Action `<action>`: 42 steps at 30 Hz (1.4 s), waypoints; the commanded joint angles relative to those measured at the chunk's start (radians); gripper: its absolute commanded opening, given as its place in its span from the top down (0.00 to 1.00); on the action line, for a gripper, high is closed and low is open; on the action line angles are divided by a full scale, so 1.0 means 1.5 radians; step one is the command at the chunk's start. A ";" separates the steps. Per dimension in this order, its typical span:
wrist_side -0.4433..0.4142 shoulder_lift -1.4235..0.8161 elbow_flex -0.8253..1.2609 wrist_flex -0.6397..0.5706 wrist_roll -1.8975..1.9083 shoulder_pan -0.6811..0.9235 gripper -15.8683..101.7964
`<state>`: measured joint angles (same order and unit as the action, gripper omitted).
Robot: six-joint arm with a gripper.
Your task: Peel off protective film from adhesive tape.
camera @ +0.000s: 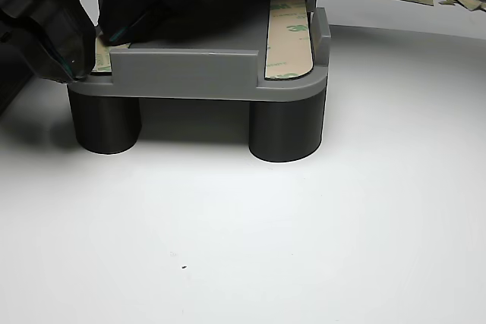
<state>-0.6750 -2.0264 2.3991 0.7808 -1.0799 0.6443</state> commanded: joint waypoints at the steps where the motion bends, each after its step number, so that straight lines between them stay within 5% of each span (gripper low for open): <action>1: 0.000 -0.012 -0.014 -0.007 -0.001 -0.011 0.96; 42: 0.002 0.009 -0.032 -0.002 -0.004 -0.013 0.96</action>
<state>-0.6703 -1.9988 2.3823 0.7793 -1.0845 0.6412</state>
